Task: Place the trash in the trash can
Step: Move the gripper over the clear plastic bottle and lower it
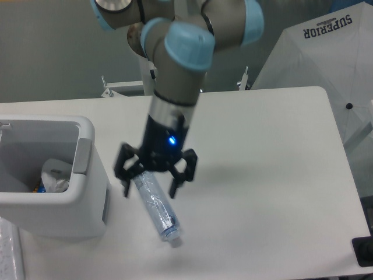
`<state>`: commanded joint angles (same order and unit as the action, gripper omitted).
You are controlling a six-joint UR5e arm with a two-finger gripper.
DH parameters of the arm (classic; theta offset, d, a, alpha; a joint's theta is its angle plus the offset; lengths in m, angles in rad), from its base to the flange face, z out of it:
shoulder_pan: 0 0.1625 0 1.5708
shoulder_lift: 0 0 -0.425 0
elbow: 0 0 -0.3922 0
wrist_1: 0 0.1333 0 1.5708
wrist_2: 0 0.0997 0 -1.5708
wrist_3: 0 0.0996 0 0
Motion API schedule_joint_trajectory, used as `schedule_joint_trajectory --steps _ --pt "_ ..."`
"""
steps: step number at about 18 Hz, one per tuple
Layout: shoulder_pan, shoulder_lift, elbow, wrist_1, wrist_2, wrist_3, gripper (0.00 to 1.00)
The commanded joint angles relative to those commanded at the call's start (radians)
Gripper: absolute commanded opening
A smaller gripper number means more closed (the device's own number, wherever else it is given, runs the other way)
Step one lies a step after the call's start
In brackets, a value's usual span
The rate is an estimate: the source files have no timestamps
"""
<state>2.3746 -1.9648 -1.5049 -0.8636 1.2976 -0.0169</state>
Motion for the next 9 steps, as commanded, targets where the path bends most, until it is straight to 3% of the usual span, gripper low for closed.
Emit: schedule_joint_trajectory --steps 9 --pt "-0.005 -0.129 0.025 -0.002 0.052 -0.012 0.99"
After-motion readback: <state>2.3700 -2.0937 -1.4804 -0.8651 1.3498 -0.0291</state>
